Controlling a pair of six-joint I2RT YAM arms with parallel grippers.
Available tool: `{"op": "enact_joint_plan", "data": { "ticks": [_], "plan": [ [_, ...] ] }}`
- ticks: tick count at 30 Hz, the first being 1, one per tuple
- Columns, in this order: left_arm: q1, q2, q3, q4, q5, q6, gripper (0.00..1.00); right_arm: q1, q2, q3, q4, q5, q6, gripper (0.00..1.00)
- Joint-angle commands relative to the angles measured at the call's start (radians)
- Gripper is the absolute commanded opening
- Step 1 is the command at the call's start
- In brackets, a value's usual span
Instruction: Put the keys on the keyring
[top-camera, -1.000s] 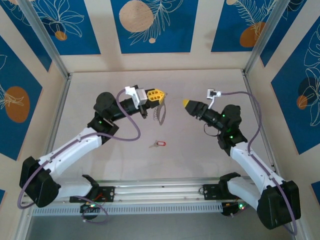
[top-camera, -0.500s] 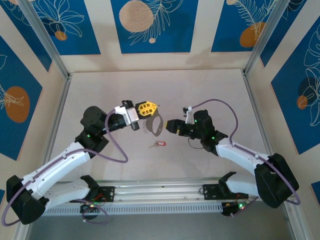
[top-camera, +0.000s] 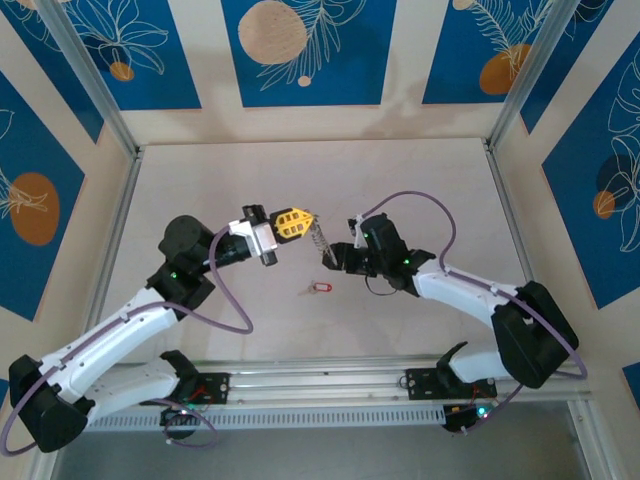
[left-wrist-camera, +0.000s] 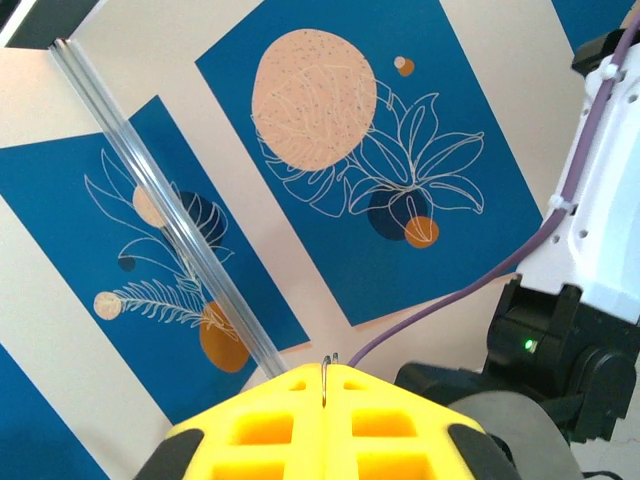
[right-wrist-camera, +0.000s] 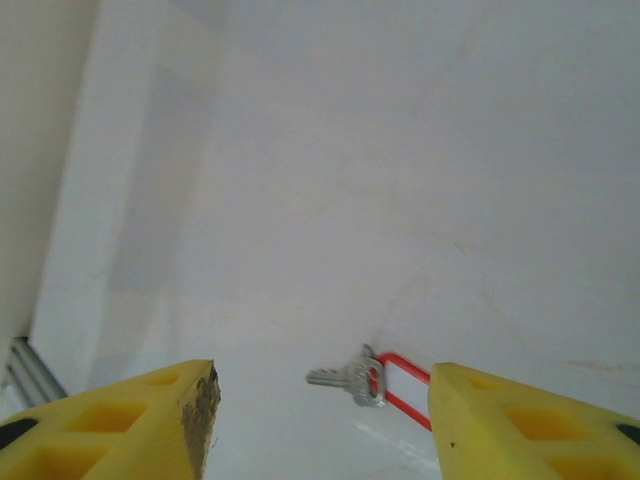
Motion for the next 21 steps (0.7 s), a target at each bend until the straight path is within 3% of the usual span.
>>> {"op": "enact_joint_plan", "data": {
  "ticks": [1,10,21],
  "plan": [
    [-0.011,-0.027,-0.004,0.039,-0.020,0.018,0.00,0.030,0.057,0.053,-0.127,0.083,-0.031,0.56],
    [-0.012,-0.038,-0.024,0.063,-0.048,0.010,0.00,0.094,0.163,0.111,-0.193,0.177,-0.062,0.52],
    [-0.012,-0.060,-0.039,0.072,-0.060,-0.009,0.00,0.117,0.239,0.121,-0.042,0.057,-0.138,0.42]
  ]
}}
